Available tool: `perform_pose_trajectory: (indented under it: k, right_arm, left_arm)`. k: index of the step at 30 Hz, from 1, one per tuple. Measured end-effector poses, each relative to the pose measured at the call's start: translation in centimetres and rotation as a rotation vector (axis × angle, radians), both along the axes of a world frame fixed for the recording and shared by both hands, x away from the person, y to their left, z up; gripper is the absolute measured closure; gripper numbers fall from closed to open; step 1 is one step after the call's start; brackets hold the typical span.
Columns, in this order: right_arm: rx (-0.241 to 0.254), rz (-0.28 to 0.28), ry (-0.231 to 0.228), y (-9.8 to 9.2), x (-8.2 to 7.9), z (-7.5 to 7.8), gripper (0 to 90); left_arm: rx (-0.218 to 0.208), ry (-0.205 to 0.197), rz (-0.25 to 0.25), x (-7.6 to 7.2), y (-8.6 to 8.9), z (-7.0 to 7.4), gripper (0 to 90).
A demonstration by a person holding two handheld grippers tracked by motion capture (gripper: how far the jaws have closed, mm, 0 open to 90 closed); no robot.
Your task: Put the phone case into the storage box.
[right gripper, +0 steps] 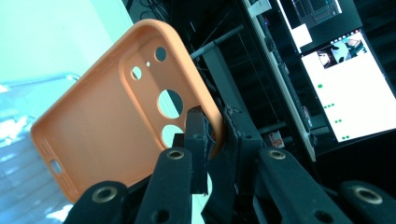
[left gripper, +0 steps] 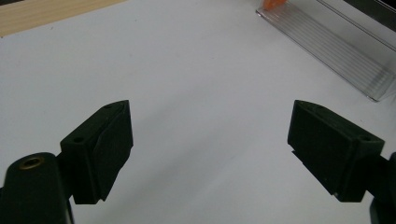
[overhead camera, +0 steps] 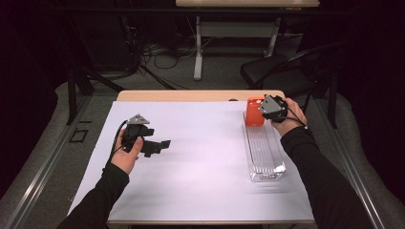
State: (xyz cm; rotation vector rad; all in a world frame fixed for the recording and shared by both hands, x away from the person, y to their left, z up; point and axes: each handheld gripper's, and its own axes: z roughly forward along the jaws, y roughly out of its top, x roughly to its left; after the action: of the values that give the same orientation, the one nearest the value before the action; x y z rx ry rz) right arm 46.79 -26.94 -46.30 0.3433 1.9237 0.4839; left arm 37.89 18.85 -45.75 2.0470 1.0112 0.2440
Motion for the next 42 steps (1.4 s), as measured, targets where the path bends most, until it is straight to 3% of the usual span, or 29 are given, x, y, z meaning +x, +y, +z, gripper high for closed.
perform_pose_trajectory:
  k: [3,9,19,35,42]
  right_arm:
    - [-0.008,-0.006,-0.003,-0.32,0.11,-0.15,80.2]
    - [0.032,-0.017,0.011,-0.8,0.31,-0.23,79.2]
    - [0.05,-0.028,0.025,-0.58,0.46,-0.31,74.0]
    - [0.071,-0.051,0.038,-0.85,0.51,-0.13,62.1]
    - [0.109,-0.05,0.057,-0.51,0.07,0.09,57.4]
  left_arm:
    - [0.0,0.0,0.0,-0.02,0.01,-0.02,14.4]
    - [0.001,0.003,0.0,-0.01,0.06,-0.14,14.4]
    - [-0.004,0.008,0.004,-0.05,0.14,-0.24,14.4]
    - [0.003,0.012,0.003,-0.05,0.25,-0.31,14.4]
    - [-0.003,0.009,0.008,-0.01,0.33,-0.28,14.4]
